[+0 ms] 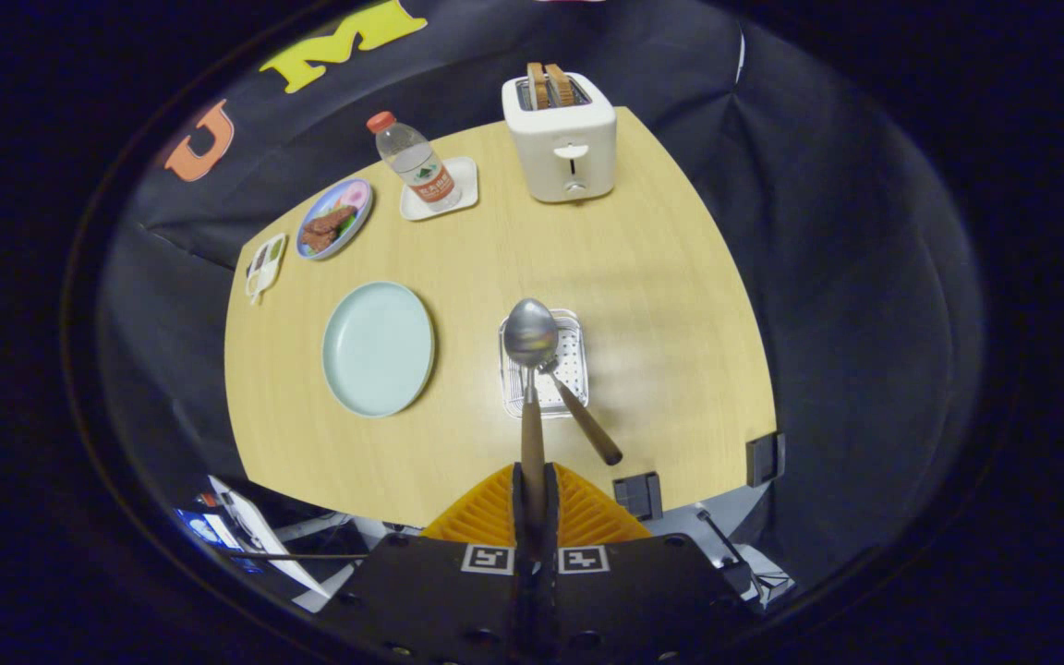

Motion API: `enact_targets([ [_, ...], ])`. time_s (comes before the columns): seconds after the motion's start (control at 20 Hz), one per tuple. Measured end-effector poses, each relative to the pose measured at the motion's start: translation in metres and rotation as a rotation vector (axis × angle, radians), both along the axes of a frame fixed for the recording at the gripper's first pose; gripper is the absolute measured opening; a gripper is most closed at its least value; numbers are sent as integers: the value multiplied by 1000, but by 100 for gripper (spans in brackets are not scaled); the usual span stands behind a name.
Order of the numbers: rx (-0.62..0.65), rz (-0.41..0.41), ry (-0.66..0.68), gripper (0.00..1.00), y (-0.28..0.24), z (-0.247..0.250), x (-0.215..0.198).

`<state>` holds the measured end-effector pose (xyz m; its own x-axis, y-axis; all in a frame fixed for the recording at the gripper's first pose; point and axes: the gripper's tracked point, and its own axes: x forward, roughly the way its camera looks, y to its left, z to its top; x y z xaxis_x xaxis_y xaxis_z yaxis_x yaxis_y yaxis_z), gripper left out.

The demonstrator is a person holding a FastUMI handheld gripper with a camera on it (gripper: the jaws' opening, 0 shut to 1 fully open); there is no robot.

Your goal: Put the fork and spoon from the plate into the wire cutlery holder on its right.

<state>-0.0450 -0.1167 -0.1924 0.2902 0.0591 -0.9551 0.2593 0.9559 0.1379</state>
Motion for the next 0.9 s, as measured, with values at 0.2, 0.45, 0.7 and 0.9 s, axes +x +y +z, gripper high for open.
enact_targets([
  [0.2,0,-17,1,6,-3,-2,5],
  [0.45,4,-45,-32,9,-6,-1,18],
  [0.7,-5,-34,-100,15,-2,10,30],
  [0.9,-47,-29,-256,32,0,38,50],
])
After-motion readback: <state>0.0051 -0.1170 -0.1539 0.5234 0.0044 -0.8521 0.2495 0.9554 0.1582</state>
